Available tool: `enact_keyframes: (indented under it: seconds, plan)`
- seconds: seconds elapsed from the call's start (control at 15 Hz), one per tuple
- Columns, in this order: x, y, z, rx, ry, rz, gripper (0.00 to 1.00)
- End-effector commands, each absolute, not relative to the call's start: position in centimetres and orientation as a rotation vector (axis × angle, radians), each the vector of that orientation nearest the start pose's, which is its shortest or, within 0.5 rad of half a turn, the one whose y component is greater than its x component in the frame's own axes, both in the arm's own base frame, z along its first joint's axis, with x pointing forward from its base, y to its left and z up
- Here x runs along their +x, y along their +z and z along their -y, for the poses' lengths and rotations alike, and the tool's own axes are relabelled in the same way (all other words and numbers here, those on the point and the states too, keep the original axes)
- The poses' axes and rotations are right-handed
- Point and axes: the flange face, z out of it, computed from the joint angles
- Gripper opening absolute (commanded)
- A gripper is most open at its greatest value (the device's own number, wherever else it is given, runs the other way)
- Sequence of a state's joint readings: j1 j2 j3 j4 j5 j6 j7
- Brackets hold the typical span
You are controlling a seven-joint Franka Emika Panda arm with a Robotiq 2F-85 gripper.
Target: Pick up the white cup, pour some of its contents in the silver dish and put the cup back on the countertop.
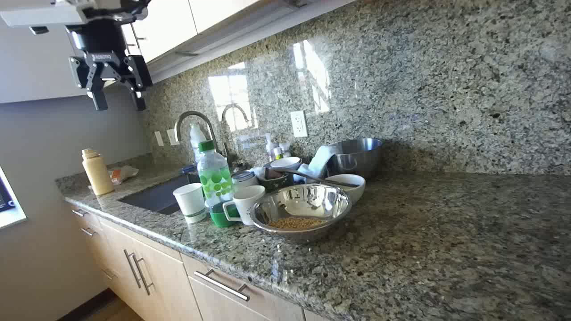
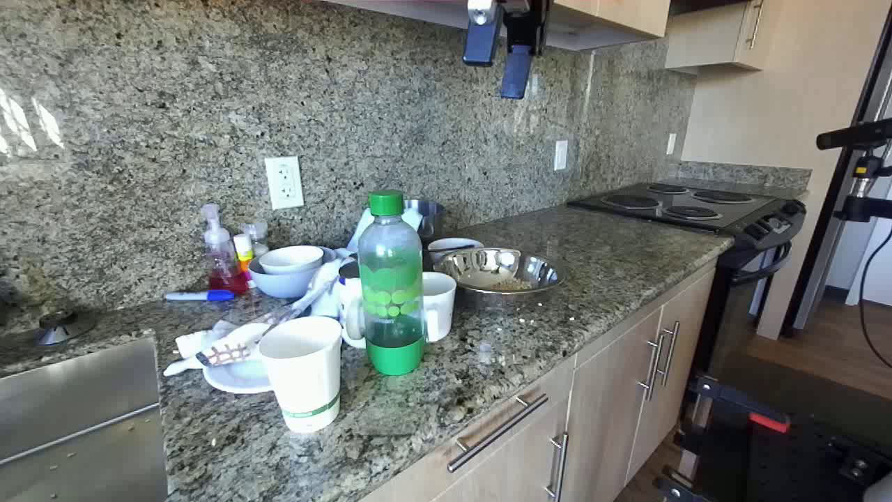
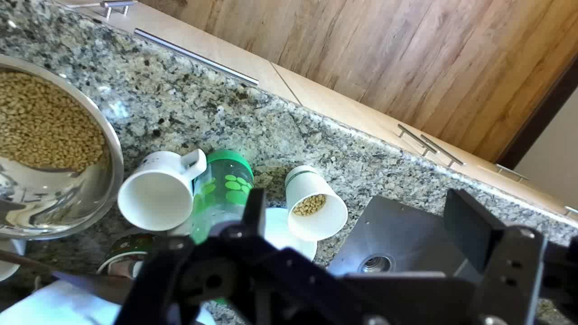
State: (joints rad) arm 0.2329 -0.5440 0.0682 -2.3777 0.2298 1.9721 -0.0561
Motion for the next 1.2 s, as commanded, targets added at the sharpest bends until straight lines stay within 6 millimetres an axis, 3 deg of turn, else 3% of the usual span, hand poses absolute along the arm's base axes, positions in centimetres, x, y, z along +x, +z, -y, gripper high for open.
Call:
enact_keyframes:
  seconds: [0.0,0.4,1.13]
  plan:
    - [37.9,53.3,-13.6,-2.912,-0.169,0.402,1.0]
    - [37.9,53.3,-13.6,-2.912,-0.169,0.402,1.0]
    - [45.2,49.0,-21.3,-2.904,-0.103,0.441,1.0]
